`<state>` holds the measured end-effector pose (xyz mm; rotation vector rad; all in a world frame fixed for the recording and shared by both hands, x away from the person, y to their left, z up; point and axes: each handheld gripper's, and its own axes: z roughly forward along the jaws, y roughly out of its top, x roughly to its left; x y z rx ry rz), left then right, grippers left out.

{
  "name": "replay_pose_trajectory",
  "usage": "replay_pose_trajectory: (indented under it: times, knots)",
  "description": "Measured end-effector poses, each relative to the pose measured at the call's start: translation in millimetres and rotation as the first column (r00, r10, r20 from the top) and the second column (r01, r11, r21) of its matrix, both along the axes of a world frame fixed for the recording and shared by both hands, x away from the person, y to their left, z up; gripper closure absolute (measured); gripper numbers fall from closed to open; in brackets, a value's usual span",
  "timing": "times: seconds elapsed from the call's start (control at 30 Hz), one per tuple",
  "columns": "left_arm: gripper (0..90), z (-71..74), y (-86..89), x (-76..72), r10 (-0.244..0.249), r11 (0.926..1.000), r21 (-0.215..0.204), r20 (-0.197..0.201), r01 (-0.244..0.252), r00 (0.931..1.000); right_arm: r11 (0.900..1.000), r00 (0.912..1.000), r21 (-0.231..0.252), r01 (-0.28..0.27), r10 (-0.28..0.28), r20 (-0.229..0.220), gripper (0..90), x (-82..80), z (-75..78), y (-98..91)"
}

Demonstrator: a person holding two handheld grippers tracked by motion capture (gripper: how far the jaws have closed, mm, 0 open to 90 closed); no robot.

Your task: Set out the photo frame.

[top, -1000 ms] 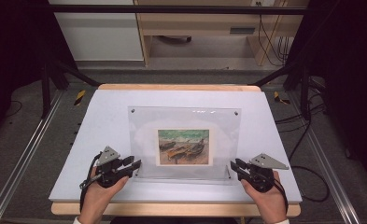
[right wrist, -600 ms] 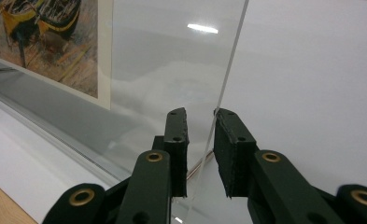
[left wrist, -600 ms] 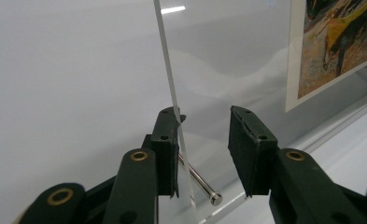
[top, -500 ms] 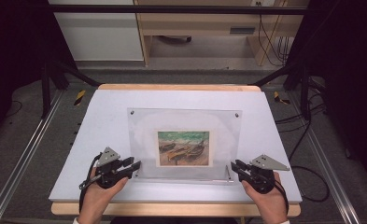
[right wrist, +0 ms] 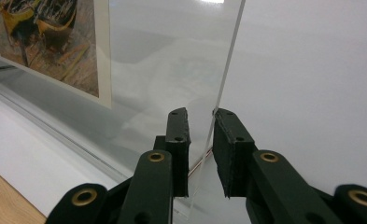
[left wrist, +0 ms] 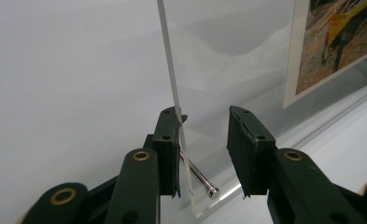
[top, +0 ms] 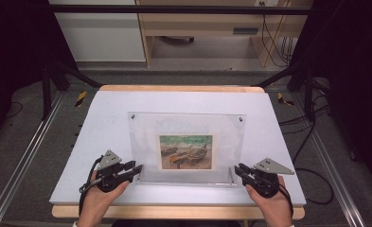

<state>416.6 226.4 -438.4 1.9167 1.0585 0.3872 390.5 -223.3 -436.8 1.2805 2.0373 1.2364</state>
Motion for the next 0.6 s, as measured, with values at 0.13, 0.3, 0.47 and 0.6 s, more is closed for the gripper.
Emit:
replay_pose_trajectory:
  times: [0.13, 0.3, 0.47, 0.6]
  knots:
    - [64.2, -0.2, 0.4, -0.6, -0.005, 1.0, 0.002, -0.001, 0.005, 1.0, 1.0, 1.0, 0.001, -0.003, 0.003, 0.001, 76.2, -1.0, -0.5, -0.3]
    - [64.4, -0.4, 0.6, -1.3, -0.01, 0.9999, 0.005, -0.004, 0.01, 0.9999, 1.0, 1.0, 0.003, -0.006, 0.006, -0.001, 76.2, -2.0, -1.0, -0.9]
    - [64.7, -0.7, 1.2, -2.6, -0.019, 0.9998, 0.012, -0.008, 0.019, 0.9998, 0.9999, 1.0, 0.008, -0.007, 0.007, -0.006, 76.1, -3.6, -1.6, -1.1]
    - [64.8, -1.1, 1.4, -3.6, -0.022, 0.9996, 0.015, -0.01, 0.023, 0.9997, 0.9999, 0.9999, 0.008, -0.01, 0.01, -0.006, 76.1, -4.9, -2.2, -1.4]
